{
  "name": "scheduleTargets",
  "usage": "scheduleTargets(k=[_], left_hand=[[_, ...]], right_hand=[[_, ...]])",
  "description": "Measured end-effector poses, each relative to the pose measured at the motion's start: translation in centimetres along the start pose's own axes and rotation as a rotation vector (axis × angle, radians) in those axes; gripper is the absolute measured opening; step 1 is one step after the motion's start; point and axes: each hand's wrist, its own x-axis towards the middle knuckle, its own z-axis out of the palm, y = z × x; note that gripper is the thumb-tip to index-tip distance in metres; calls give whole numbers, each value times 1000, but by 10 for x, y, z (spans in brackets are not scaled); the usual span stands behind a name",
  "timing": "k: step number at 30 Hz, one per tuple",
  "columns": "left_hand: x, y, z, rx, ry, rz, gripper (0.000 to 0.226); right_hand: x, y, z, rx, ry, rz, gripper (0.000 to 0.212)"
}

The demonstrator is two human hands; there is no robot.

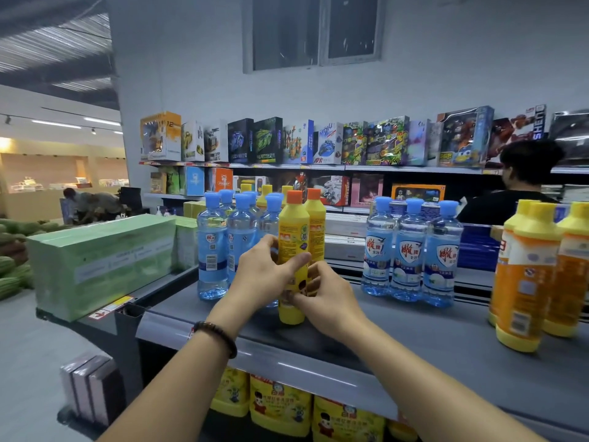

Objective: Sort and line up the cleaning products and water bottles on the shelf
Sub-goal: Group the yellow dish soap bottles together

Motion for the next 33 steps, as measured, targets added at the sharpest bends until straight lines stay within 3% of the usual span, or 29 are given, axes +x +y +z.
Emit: scheduleTargets(k=[5, 10, 14, 21, 33], left_hand=[[4, -1, -18, -154, -199, -55, 38], [-4, -6, -22, -209, -264, -37, 48], [-18, -7, -1, -176, -175, 75, 51], [-21, -1, 25, -330, -221, 87, 46], [-64, 87, 161, -447, -366, 185, 40]], right_hand=[[-6, 3, 0, 13, -134, -42, 46], [-12, 4, 4, 59, -30, 1, 55], [-22, -1, 2, -6, 89, -10, 68], [-36, 12, -45, -123, -42, 27, 49], [-130, 70, -167, -192, 199, 224, 43]])
